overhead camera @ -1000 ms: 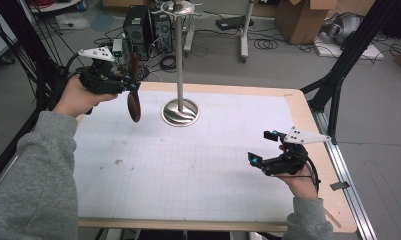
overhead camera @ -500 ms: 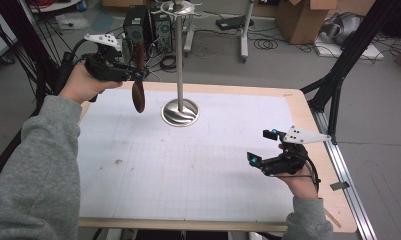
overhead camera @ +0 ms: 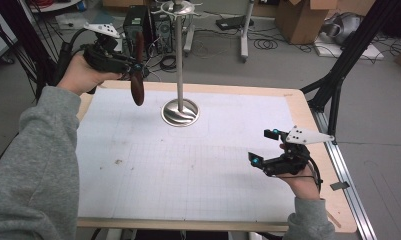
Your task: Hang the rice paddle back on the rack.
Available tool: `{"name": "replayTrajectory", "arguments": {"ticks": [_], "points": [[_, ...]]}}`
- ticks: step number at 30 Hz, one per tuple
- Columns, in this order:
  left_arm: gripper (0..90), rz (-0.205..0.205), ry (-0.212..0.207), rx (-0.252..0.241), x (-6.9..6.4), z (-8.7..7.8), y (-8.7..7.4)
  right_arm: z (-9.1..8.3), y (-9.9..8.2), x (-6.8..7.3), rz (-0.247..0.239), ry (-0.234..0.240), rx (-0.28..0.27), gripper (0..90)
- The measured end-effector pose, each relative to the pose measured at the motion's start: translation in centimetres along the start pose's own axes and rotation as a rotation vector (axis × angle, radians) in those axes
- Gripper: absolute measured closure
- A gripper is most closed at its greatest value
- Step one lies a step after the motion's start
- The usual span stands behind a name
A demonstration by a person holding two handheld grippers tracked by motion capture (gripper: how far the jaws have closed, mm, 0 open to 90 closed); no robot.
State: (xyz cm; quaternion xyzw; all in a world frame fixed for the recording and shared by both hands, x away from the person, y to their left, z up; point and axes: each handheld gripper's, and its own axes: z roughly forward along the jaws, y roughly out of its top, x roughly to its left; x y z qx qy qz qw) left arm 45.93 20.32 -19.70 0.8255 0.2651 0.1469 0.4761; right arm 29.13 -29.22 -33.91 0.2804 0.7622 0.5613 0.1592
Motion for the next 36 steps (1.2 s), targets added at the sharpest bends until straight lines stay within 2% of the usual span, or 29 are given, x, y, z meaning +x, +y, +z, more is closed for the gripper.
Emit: {"name": "replayTrajectory", "arguments": {"ticks": [7,11,20,22,26,32,36], "points": [[77.6,-0.007,-0.018,-0.028,0.1,0.1,0.8,0.1,0.0,0.2,-0.003,0.007,0.005,0.2],[77.6,-0.004,-0.001,-0.016,0.4,0.2,1.1,0.1,0.0,0.1,0.000,0.006,0.011,0.2],[77.6,0.013,0.008,-0.017,0.4,0.0,2.7,0.0,0.0,0.0,0.006,0.003,0.009,0.1],[77.6,0.031,0.013,-0.011,0.2,0.1,3.3,0.0,0.0,0.0,0.004,0.003,0.010,0.2],[77.6,0.027,0.011,-0.013,0.2,0.1,3.8,0.1,0.0,0.0,0.004,0.001,0.011,0.2],[77.6,0.007,0.033,-0.009,0.8,0.0,4.8,0.0,0.0,-0.1,0.000,-0.001,0.004,0.2],[77.6,-0.003,0.025,-0.006,1.3,0.1,5.0,-0.1,0.0,-0.1,0.003,0.000,0.006,0.2]]}}
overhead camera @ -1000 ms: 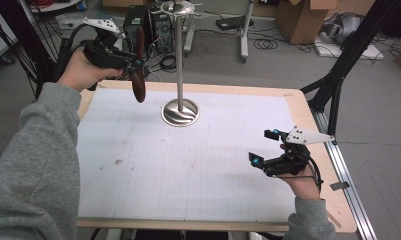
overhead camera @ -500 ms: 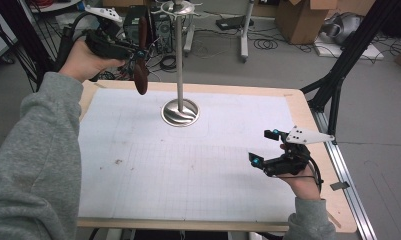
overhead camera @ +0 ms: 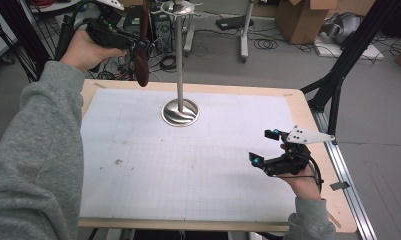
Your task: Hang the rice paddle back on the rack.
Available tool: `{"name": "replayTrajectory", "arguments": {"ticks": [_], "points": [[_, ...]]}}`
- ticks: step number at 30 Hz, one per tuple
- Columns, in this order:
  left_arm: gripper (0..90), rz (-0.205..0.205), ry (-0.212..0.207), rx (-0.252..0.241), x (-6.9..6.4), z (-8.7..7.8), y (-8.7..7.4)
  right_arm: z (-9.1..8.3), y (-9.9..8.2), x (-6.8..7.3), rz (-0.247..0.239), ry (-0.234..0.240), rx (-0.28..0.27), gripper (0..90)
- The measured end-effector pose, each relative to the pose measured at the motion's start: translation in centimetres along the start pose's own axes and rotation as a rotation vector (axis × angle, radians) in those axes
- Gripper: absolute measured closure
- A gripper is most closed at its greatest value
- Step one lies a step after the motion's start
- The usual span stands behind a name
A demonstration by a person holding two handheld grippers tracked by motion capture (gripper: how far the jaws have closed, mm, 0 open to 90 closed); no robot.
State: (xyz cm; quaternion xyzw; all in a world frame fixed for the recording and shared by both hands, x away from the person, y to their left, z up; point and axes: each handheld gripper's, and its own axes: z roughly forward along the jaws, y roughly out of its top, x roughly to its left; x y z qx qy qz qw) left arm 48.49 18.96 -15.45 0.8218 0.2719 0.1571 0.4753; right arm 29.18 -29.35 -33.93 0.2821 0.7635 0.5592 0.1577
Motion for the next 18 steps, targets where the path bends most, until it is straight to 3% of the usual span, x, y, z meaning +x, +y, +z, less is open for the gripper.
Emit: {"name": "replayTrajectory", "arguments": {"ticks": [2,9,18], "points": [[77.6,-0.016,-0.017,0.000,0.2,0.2,0.0,0.0,0.0,0.0,0.005,-0.001,0.004,0.2],[77.7,-0.040,-0.018,-0.009,0.6,1.1,0.3,0.3,-0.2,-0.1,0.005,0.002,0.014,0.2],[77.6,-0.055,-0.040,-0.028,1.0,1.0,0.2,0.3,-0.2,-0.2,0.002,0.000,0.015,0.2]]}}
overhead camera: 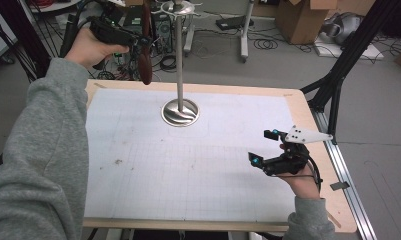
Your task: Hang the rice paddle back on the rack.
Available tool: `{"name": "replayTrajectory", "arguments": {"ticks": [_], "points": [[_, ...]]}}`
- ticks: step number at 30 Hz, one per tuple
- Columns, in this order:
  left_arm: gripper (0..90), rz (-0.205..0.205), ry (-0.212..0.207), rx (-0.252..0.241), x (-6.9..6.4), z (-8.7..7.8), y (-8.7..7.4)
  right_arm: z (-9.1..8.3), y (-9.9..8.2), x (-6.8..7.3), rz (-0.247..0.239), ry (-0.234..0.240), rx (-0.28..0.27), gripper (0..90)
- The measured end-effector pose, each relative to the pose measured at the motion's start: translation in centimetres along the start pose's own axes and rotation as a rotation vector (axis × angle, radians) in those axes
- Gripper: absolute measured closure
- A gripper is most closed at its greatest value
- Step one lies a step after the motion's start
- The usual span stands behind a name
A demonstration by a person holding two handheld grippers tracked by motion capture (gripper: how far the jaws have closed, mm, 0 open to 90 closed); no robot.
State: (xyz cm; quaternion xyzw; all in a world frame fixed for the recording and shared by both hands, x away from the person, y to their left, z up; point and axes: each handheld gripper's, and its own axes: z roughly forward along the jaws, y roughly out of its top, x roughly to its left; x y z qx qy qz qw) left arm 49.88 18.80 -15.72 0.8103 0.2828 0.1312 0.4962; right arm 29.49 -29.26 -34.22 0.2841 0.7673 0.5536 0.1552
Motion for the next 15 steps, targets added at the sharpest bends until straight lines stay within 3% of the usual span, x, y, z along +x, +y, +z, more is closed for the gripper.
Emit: {"name": "replayTrajectory", "arguments": {"ticks": [15], "points": [[77.6,-0.014,0.001,-0.012,0.09,0.58,0.06,0.14,-0.10,-0.02,0.003,0.004,0.011,0.1]]}}
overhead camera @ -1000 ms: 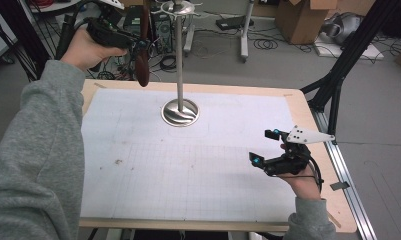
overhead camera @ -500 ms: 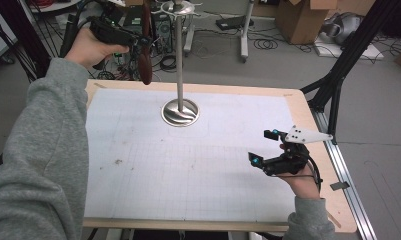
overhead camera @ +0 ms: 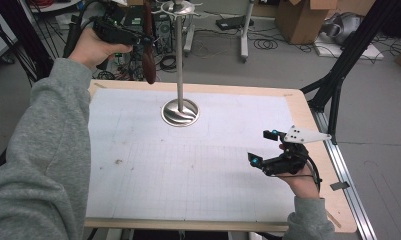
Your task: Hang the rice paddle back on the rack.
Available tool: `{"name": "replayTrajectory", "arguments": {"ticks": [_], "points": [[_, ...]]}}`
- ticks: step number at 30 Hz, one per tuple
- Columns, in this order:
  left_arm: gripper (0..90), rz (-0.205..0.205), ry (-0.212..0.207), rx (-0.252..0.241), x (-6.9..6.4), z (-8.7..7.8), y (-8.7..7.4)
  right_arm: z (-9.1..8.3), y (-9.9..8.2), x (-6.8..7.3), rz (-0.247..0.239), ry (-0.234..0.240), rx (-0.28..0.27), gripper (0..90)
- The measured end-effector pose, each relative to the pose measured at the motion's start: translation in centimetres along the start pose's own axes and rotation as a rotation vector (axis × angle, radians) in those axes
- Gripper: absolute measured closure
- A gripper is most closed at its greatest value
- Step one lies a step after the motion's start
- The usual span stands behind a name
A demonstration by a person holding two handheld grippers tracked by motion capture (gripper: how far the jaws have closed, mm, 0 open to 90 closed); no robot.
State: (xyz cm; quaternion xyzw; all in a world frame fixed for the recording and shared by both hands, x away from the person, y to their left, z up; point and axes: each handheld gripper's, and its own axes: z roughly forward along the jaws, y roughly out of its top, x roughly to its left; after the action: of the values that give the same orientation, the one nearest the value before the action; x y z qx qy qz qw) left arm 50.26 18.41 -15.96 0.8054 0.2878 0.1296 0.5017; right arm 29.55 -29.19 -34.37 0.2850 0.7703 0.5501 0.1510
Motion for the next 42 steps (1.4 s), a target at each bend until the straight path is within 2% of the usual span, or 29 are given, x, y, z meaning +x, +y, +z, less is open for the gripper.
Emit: {"name": "replayTrajectory", "arguments": {"ticks": [13,16,26,42], "points": [[77.6,0.000,-0.012,-0.003,-0.24,0.16,0.04,-0.09,0.00,-0.02,0.002,-0.002,-0.002,0.2],[77.7,0.003,-0.019,-0.017,-0.36,0.14,0.11,-0.06,-0.04,-0.08,0.001,-0.005,0.000,0.2],[77.6,0.014,-0.020,-0.014,-0.63,0.10,0.14,0.06,-0.05,-0.04,-0.002,-0.005,0.006,0.2],[77.7,0.006,-0.016,-0.001,-0.34,0.37,0.05,0.09,-0.11,-0.12,-0.003,-0.004,0.009,0.2]]}}
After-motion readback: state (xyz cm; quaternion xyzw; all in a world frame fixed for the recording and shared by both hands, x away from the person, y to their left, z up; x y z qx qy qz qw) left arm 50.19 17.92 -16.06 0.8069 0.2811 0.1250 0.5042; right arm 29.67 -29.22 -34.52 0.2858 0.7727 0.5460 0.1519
